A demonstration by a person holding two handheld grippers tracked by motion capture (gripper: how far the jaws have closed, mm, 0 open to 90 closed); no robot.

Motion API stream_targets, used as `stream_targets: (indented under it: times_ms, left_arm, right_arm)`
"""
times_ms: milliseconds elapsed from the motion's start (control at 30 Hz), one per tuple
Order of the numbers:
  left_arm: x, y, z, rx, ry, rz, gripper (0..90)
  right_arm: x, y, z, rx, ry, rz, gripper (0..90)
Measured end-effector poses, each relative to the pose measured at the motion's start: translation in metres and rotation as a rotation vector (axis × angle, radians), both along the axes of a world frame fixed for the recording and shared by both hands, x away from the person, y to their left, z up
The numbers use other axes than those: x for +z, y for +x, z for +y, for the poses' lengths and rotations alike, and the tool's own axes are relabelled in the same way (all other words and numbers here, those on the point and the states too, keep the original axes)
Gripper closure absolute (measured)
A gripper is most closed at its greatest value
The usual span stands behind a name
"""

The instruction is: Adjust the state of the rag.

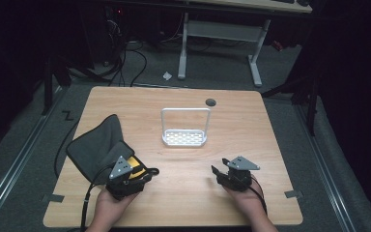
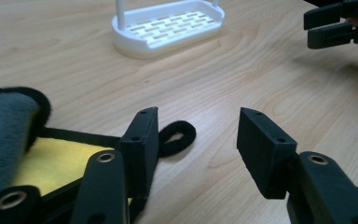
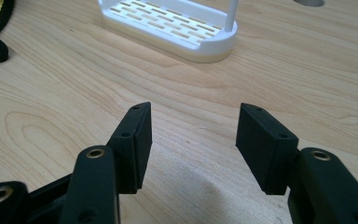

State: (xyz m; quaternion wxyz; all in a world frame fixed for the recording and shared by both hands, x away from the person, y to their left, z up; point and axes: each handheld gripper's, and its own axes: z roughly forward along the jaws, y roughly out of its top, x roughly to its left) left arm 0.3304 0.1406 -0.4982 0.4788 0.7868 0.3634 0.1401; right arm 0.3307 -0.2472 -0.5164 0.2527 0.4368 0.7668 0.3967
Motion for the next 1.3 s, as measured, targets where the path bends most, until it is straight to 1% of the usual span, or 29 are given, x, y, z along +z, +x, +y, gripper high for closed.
stream_targets:
  times_ms: [100, 167, 200, 233, 267, 333, 400, 500, 600, 667, 733, 800, 933, 967, 1000, 1033, 1067, 1100, 1200, 1233, 1300]
  left_arm:
    - [0.009, 0.004, 0.011, 0.029, 0.018, -0.051, 46.7]
    - [0.015, 0.009, 0.021, 0.060, 0.038, -0.084, 43.6]
    - [0.018, 0.012, 0.026, 0.073, 0.047, -0.093, 41.8]
    - [0.021, 0.015, 0.031, 0.089, 0.057, -0.094, 39.0]
    - [0.023, 0.018, 0.037, 0.109, 0.062, -0.086, 36.1]
    - [0.026, 0.023, 0.051, 0.145, 0.046, -0.085, 33.2]
    - [0.027, 0.027, 0.065, 0.184, 0.012, -0.065, 32.6]
    - [0.026, 0.034, 0.085, 0.230, -0.029, -0.034, 31.9]
    - [0.020, 0.042, 0.098, 0.262, -0.048, 0.010, 29.4]
    - [0.013, 0.046, 0.102, 0.270, -0.067, 0.046, 28.0]
    - [0.004, 0.051, 0.104, 0.280, -0.063, 0.082, 26.3]
    - [-0.004, 0.055, 0.107, 0.309, -0.048, 0.113, 25.1]
    - [-0.021, 0.064, 0.115, 0.367, -0.037, 0.204, 25.1]
    - [-0.024, 0.066, 0.116, 0.373, -0.034, 0.228, 26.0]
    - [-0.026, 0.068, 0.116, 0.366, -0.031, 0.253, 27.8]
    - [-0.029, 0.069, 0.115, 0.359, -0.019, 0.276, 30.5]
    - [-0.030, 0.069, 0.113, 0.358, -0.007, 0.279, 35.2]
    - [-0.030, 0.067, 0.111, 0.358, 0.007, 0.266, 39.6]
    - [-0.030, 0.065, 0.109, 0.341, 0.023, 0.272, 56.3]
    - [-0.030, 0.063, 0.108, 0.333, 0.036, 0.265, 60.5]
    - [-0.029, 0.060, 0.103, 0.313, 0.059, 0.255, 65.2]
  right_arm:
    - [0.000, 0.000, 0.001, 0.005, 0.000, 0.001, 45.6]
    - [0.000, 0.000, 0.001, 0.007, -0.001, 0.002, 45.5]
    - [0.000, 0.000, 0.001, 0.007, -0.001, 0.004, 45.5]
    - [-0.001, 0.000, 0.001, 0.008, -0.002, 0.006, 45.5]
    - [-0.001, 0.000, 0.001, 0.008, -0.003, 0.007, 45.4]
    - [-0.001, 0.000, 0.002, 0.006, -0.004, 0.008, 45.3]
    - [-0.001, 0.000, 0.002, 0.006, -0.006, 0.009, 45.2]
    - [-0.001, 0.001, 0.003, 0.007, -0.008, 0.012, 45.2]
    - [-0.002, 0.001, 0.005, 0.011, -0.013, 0.012, 45.1]
    - [-0.002, 0.001, 0.006, 0.013, -0.015, 0.016, 45.2]
    - [-0.002, 0.002, 0.007, 0.018, -0.021, 0.013, 45.1]
    - [-0.002, 0.002, 0.007, 0.018, -0.021, 0.015, 45.1]
    - [-0.002, 0.002, 0.006, 0.017, -0.019, 0.017, 45.1]
    - [-0.002, 0.002, 0.006, 0.017, -0.019, 0.018, 45.1]
    - [-0.002, 0.002, 0.006, 0.017, -0.019, 0.018, 45.1]
    - [-0.002, 0.002, 0.007, 0.018, -0.020, 0.019, 45.1]
    - [-0.002, 0.002, 0.007, 0.017, -0.019, 0.021, 45.1]
    - [-0.003, 0.002, 0.007, 0.019, -0.019, 0.022, 45.1]
    - [-0.003, 0.002, 0.007, 0.024, -0.021, 0.022, 45.2]
    - [-0.003, 0.002, 0.007, 0.023, -0.020, 0.022, 45.2]
    - [-0.003, 0.002, 0.007, 0.022, -0.018, 0.020, 45.3]
